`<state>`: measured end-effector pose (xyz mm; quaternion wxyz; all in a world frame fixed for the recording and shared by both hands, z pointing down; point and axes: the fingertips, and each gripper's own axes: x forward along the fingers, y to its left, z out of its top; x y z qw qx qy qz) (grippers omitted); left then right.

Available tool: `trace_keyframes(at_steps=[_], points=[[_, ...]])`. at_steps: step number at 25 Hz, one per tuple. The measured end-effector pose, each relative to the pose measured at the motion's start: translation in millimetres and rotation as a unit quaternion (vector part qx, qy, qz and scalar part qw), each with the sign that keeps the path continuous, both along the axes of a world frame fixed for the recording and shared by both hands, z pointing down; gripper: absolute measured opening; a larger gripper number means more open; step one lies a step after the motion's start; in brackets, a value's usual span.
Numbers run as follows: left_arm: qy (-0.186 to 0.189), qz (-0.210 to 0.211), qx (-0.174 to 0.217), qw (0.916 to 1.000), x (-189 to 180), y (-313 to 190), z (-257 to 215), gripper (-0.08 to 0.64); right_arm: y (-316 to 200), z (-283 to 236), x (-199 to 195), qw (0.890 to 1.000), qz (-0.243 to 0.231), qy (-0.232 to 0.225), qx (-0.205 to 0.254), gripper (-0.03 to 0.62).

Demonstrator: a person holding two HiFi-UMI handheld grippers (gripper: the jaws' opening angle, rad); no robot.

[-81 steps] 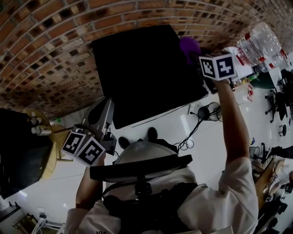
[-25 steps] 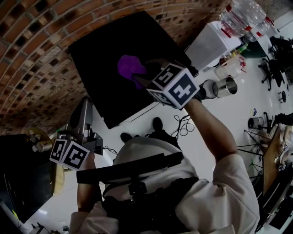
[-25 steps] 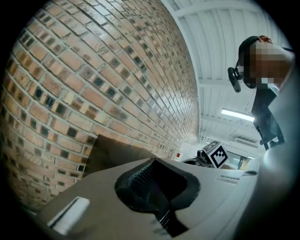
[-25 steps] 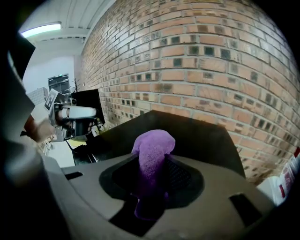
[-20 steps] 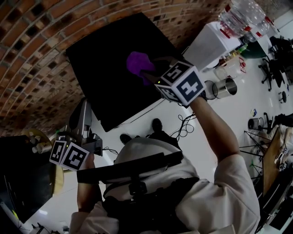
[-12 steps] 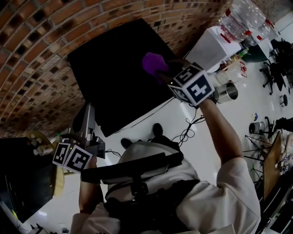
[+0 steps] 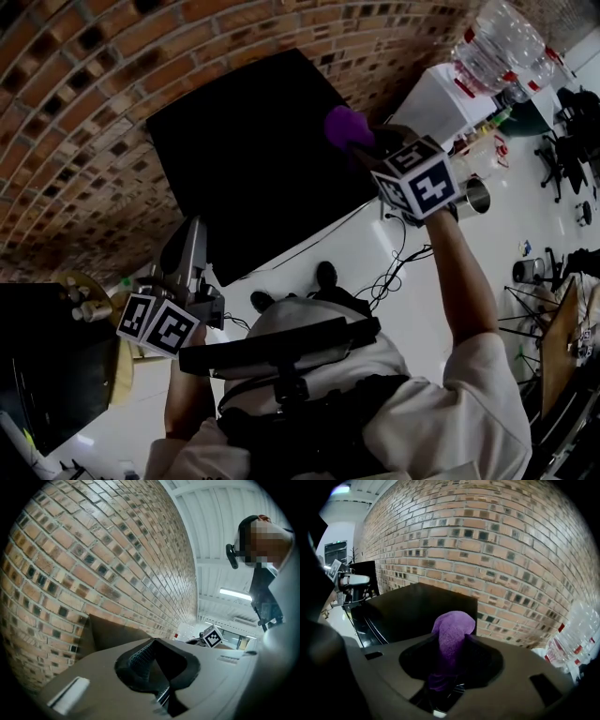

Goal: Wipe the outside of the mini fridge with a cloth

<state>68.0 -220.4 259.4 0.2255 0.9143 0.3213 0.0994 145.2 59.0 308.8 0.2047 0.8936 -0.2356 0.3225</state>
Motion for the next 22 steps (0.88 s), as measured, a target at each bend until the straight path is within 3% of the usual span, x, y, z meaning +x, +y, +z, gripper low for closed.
trace_keyframes(at_steps=[6, 10, 16, 22], points=[[-0.007, -0.002, -0.007, 1.0, -0.1, -10.4, 5.1, 0.008, 18.4, -22.8, 0.8, 0.998, 0.042, 0.037, 0.008, 0.138], [-0.012, -0.003, -0.009, 0.9999, -1.3, -19.8, 9.4, 0.009, 8.4, -39.2, -4.1, 0.997, 0.044, 0.056, 0.022, 0.138], [-0.013, 0.002, -0.009, 0.9999, -5.9, -31.4, 10.4, 0.008, -51.5, -41.8, -22.0, 0.997, -0.002, 0.052, 0.065, 0.138], [-0.016, -0.002, -0.006, 0.9998, -12.3, -49.5, 12.8, 0.008, -141.0, -37.5, -47.5, 0.99, -0.077, 0.034, 0.112, 0.138]])
